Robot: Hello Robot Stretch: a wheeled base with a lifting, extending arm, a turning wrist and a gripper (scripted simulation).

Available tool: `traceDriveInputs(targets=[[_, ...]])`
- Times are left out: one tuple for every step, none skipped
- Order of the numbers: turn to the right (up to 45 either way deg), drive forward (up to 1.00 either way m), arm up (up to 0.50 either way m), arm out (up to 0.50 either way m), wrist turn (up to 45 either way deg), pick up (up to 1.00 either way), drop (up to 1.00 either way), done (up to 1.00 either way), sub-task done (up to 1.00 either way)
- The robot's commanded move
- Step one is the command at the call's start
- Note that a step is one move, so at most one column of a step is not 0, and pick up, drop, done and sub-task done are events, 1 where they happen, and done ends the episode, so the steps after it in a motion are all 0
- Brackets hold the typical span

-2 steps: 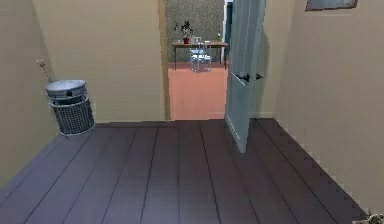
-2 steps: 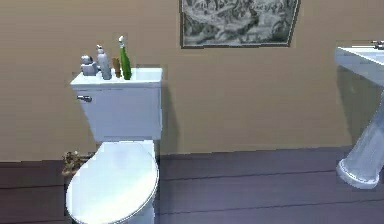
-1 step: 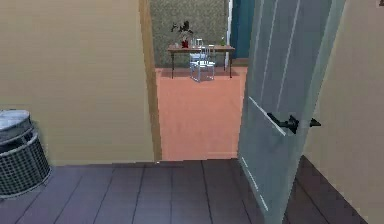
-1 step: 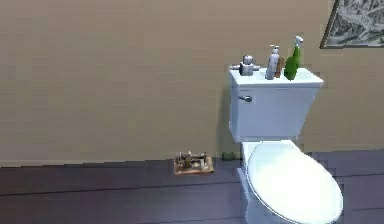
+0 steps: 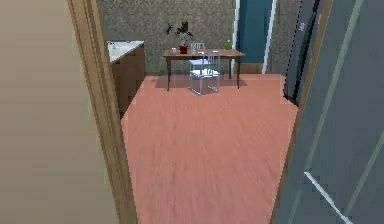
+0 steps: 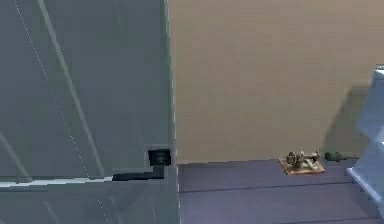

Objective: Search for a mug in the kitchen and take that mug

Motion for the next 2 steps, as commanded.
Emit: traceDriveInputs(targets=[[0.0, 0.7, 0.0, 0.0, 0.0, 0.0, 0.0, 0.0, 0.0], [-6.0, 0.0, 0.0, 0.0, 0.0, 0.0, 0.0, 0.0, 0.0]])
